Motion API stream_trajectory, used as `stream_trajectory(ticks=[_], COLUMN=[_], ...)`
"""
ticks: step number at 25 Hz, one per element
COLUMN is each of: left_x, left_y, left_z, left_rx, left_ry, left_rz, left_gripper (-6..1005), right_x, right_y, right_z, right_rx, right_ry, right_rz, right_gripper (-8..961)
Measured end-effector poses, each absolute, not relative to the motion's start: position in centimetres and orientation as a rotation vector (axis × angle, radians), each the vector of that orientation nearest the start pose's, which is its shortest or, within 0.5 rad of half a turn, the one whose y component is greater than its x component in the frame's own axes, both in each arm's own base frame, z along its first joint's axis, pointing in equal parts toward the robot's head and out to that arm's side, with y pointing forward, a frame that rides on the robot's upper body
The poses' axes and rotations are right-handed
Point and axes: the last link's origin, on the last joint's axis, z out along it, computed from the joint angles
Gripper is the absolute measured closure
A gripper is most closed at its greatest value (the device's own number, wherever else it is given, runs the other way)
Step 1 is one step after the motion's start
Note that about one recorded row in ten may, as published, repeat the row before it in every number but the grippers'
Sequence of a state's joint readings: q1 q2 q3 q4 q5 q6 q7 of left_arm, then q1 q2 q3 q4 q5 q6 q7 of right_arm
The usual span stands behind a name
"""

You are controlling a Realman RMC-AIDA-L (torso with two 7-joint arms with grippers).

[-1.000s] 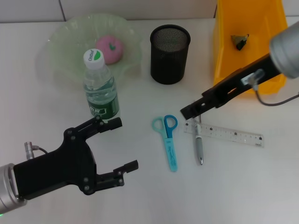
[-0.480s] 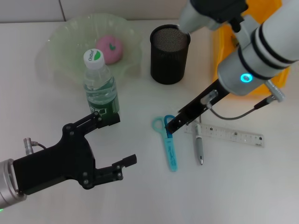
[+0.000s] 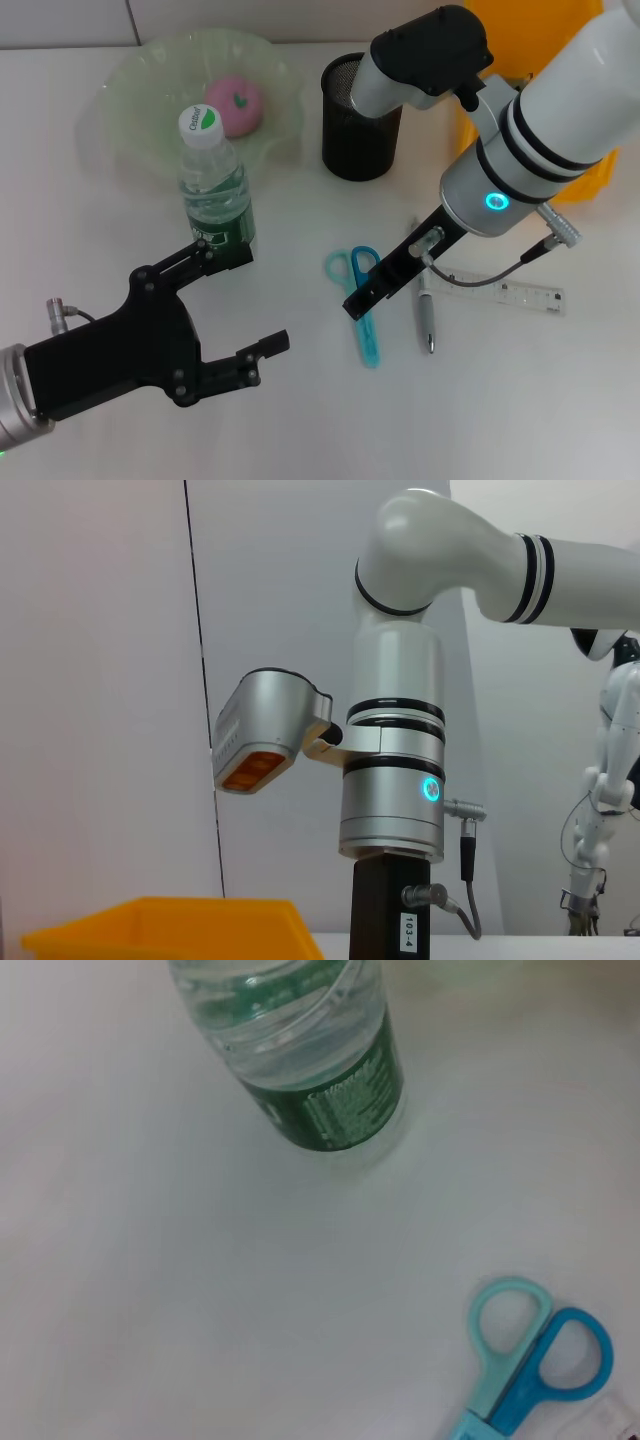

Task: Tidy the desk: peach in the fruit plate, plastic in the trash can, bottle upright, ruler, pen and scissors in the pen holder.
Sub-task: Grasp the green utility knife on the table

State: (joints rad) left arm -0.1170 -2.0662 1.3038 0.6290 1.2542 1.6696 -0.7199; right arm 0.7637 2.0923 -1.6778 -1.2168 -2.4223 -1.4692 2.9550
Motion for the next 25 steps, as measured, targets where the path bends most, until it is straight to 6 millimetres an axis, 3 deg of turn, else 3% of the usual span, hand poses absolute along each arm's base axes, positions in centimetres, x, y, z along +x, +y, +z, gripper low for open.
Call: stream_trajectory(ticks=[12, 25], left_x=[-27.6, -27.5], left_y=[21.4, 21.1], left_z=[-2.6, -2.5], left_rx=[-2.543, -2.545], left_ry=[-0.063, -0.058], left_rz=[-1.086, -1.103], left_gripper=[167, 167], right_x=[11.5, 11.8], right_y=[34.0, 34.2], right_z=[-9.0, -9.6], right_rx=[-2.683, -2.672], right_ry=[1.144, 1.147], right_rz=[-0.561, -0.584], right_gripper=[126, 126])
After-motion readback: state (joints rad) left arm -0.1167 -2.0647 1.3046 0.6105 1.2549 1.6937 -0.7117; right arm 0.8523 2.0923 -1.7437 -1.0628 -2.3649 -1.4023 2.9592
